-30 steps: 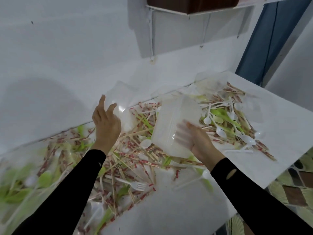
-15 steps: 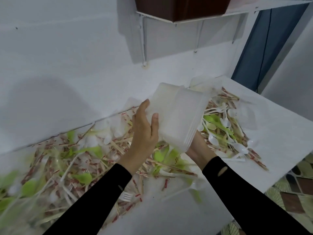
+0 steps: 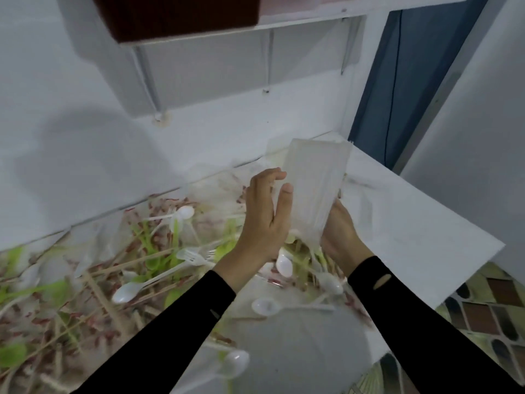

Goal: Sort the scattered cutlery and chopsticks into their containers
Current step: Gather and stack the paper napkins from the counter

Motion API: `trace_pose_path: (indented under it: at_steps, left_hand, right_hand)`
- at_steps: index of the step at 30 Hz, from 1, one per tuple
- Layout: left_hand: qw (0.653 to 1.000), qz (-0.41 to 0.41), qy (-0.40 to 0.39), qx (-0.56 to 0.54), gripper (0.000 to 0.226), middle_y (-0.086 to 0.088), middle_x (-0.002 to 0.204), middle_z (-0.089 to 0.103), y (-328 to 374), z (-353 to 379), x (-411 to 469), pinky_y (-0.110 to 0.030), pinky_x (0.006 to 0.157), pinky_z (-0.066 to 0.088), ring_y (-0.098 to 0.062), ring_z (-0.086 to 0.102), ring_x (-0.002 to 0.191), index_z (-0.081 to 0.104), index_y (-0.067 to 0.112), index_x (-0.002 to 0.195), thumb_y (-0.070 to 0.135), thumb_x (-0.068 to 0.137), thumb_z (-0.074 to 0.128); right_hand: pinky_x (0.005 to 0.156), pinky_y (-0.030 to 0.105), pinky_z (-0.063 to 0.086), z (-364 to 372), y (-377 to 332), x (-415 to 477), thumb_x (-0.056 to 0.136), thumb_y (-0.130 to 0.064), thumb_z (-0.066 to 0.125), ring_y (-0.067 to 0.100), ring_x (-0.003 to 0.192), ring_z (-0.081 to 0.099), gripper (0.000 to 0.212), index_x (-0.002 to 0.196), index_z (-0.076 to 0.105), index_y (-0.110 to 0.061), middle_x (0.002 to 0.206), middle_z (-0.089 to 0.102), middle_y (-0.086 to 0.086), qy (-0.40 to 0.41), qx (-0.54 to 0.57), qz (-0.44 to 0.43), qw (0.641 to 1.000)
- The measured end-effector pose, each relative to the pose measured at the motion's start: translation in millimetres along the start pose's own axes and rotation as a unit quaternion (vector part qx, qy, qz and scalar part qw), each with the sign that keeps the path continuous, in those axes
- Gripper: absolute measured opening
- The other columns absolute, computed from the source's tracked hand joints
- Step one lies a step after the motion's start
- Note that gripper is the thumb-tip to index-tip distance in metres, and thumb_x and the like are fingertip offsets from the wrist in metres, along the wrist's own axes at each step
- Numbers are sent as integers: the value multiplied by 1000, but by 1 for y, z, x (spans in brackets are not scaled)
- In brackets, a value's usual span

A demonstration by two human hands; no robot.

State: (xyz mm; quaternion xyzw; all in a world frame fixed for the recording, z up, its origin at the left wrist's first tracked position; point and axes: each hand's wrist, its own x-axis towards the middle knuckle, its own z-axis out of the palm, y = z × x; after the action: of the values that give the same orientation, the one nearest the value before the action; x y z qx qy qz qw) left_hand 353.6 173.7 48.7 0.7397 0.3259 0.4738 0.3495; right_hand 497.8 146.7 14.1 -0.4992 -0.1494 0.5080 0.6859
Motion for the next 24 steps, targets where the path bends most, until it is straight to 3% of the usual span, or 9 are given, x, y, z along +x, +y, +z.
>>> trace_pose_path:
  at_steps: [2,6,8,10,12,14,16,20,24]
  left_hand:
    - [999,3,-33,-41,39,4,117,56,5,26,12,-25,80,45,-9,54,86,50,17,124,43,99,36]
    - [993,-62,-45,-85,28,4,100,63,3,79,37,-31,72,51,-13,60,80,53,17,117,34,105,34]
    - [987,-131,-84,-34,23,-5,96,65,-9,105,46,-35,71,50,-20,62,79,55,18,112,33,105,39]
    - [968,-187,-157,56,26,-10,99,65,-30,127,49,-34,76,49,-23,63,87,60,9,106,32,101,49]
    - [937,-228,-223,140,50,-23,111,61,-48,155,50,-39,84,48,-32,61,101,60,-3,108,45,95,54]
    - [921,-255,-242,169,46,-25,109,59,-62,164,45,-37,81,45,-34,60,98,60,-3,101,43,93,56]
    - [920,-266,-230,171,22,-11,91,59,-64,174,44,-31,73,39,-25,57,87,52,11,89,31,96,54]
    - [946,-221,-204,122,23,-1,69,37,-46,180,43,-19,52,31,-12,37,57,34,16,85,28,104,40]
    - [976,-140,-165,33,19,7,99,41,-33,166,43,-15,75,37,11,43,77,40,12,93,28,103,43]
  right_hand:
    - [58,23,54,-27,-20,13,103,-5,41,15,63,67,21,94,59,2,80,63,12,13,-3,32,999]
    - [56,22,47,-79,-62,37,103,-2,37,10,56,54,35,73,48,-15,63,55,-3,55,-46,22,997]
    - [65,28,50,-104,-81,51,98,-4,49,17,67,59,21,81,58,-11,71,63,-1,79,-62,-9,995]
    - [71,31,53,-122,-93,60,95,-10,57,24,86,63,15,108,63,-8,100,68,7,132,-102,-38,985]
    - [55,21,49,-146,-103,68,95,-13,56,22,79,61,23,118,59,-7,100,65,8,172,-124,-25,977]
    - [48,19,46,-155,-98,70,96,-12,57,19,71,59,23,118,59,-5,93,63,6,170,-147,-1,974]
    - [53,24,48,-165,-95,75,94,-11,62,20,72,61,29,121,59,-1,99,65,10,172,-152,16,973]
    - [58,26,46,-175,-88,74,95,-15,61,19,81,61,27,120,58,-5,109,64,9,174,-146,35,973]
    - [71,31,52,-168,-86,71,96,-15,61,24,98,64,31,126,58,-9,119,65,7,154,-129,20,979]
